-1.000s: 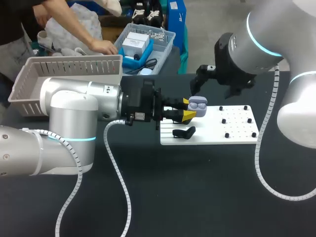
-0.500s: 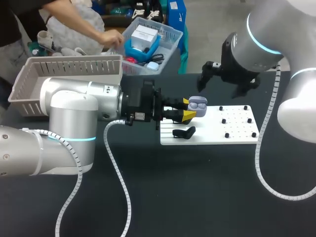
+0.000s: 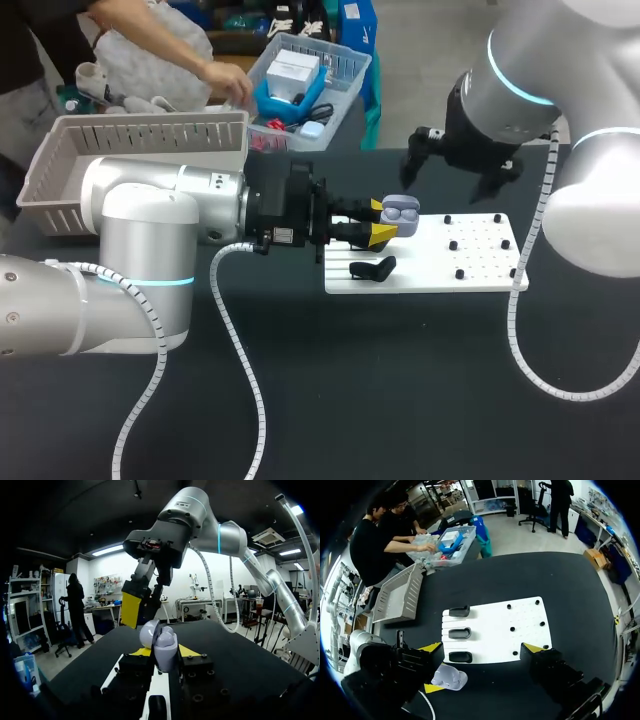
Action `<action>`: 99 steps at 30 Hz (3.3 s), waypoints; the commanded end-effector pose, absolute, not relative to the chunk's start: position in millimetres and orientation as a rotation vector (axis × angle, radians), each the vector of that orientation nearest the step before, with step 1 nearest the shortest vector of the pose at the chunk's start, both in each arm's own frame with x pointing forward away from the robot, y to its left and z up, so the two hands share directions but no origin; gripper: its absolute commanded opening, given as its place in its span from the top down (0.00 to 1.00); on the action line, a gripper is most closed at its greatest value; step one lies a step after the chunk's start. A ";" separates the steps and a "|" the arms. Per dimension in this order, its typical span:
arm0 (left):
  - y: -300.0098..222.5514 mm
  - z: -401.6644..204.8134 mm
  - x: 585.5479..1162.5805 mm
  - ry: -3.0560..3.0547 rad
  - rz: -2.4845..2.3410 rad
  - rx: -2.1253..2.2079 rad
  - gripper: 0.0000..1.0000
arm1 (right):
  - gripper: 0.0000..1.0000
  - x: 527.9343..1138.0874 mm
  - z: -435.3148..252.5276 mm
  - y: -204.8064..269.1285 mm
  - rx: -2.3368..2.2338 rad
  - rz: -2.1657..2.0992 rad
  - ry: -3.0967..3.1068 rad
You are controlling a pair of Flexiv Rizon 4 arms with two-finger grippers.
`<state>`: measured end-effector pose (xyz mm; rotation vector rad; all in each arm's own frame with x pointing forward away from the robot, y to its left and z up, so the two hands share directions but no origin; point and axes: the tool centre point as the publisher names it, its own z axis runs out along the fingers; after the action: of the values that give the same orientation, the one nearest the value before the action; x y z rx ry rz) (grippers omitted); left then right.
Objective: Pick up each earbud case from the left stands, insert the matching earbuds, close the lid, and place the case in the box.
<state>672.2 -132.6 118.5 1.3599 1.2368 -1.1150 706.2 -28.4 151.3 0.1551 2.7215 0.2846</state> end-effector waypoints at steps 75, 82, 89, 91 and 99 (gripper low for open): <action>-130.2 170.1 654.1 1.382 -0.981 1.385 1.00 | 0.00 654.0 219.6 -106.2 -0.495 0.507 2.721; -108.8 170.7 654.0 1.490 -0.917 1.304 1.00 | 0.00 654.0 219.6 -106.2 -0.495 0.507 2.721; -74.2 158.7 657.7 1.623 -0.837 1.156 1.00 | 0.00 654.0 219.6 -106.2 -0.495 0.507 2.721; -64.5 156.6 657.7 1.644 -0.824 1.092 1.00 | 0.00 654.0 219.6 -106.2 -0.495 0.507 2.721; -20.9 149.3 666.1 1.777 -0.667 0.916 1.00 | 0.00 654.0 219.6 -106.2 -0.495 0.507 2.721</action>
<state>678.2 -32.3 145.5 1.0730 1.7444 -0.8634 654.9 -105.8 220.1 -0.4962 2.7235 0.5063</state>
